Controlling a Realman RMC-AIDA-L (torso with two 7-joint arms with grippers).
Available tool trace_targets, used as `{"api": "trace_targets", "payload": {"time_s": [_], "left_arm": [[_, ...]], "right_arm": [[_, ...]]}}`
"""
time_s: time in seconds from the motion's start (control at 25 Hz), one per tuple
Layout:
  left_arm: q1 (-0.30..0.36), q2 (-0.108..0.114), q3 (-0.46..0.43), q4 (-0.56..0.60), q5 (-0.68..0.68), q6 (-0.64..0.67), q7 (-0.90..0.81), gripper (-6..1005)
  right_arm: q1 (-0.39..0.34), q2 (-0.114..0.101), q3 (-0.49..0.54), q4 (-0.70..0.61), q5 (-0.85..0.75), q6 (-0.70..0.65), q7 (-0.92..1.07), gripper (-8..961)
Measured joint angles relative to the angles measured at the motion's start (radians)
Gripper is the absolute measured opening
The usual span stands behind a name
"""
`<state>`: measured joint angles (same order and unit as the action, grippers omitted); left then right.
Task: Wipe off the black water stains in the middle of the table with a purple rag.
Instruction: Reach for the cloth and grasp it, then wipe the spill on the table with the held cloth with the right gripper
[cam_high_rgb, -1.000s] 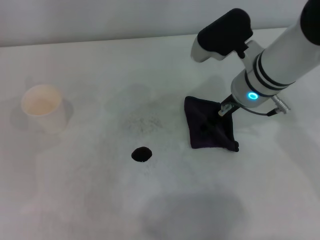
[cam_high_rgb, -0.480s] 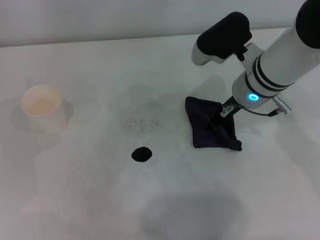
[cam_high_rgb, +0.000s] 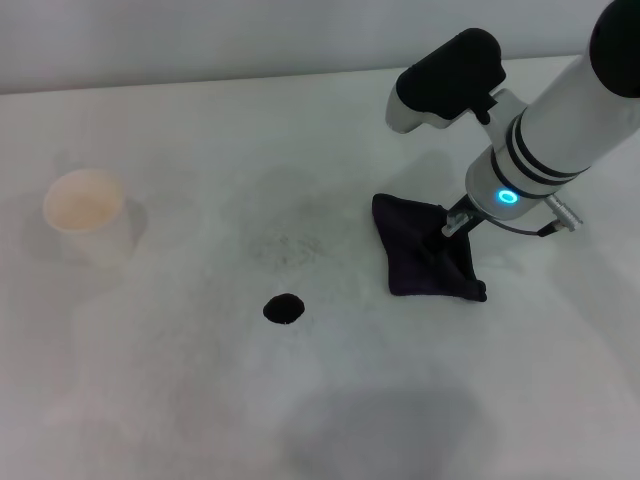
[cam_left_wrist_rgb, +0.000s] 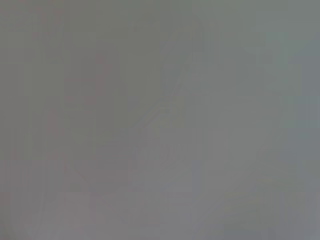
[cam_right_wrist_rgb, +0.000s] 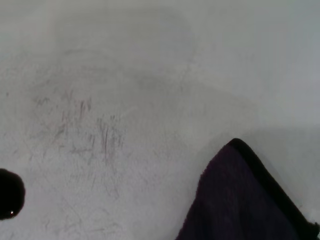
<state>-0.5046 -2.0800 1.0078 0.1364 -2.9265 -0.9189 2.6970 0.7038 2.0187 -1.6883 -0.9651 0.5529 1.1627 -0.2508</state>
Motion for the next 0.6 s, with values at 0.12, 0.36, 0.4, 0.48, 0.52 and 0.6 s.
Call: {"api": "trace_targets", "payload": {"time_s": [0.12, 0.36, 0.4, 0.48, 0.52, 0.6], "left_arm": [[-0.002, 0.0, 0.0, 0.0, 0.0, 0.0, 0.001, 883], [-0.002, 0.0, 0.0, 0.0, 0.0, 0.0, 0.001, 883], [-0.001, 0.001, 0.0, 0.0, 0.0, -0.001, 0.0, 883], [-0.001, 0.001, 0.0, 0.0, 0.001, -0.004, 0.0, 883], [-0.001, 0.001, 0.0, 0.0, 0.001, -0.006, 0.0, 883], [-0.001, 0.002, -0.001, 0.0, 0.001, -0.005, 0.0, 883]], "right_arm": [[-0.003, 0.001, 0.005, 0.002, 0.001, -0.005, 0.002, 257], [-0.006, 0.001, 0.021, 0.016, 0.034, -0.02, -0.002, 257], [-0.005, 0.001, 0.023, 0.022, 0.045, -0.025, 0.0, 257], [-0.005, 0.001, 0.032, 0.033, 0.053, -0.03, 0.003, 256], [-0.006, 0.001, 0.043, 0.038, 0.057, -0.031, 0.004, 256], [-0.011, 0.001, 0.055, 0.043, 0.068, -0.036, 0.005, 256]]}}
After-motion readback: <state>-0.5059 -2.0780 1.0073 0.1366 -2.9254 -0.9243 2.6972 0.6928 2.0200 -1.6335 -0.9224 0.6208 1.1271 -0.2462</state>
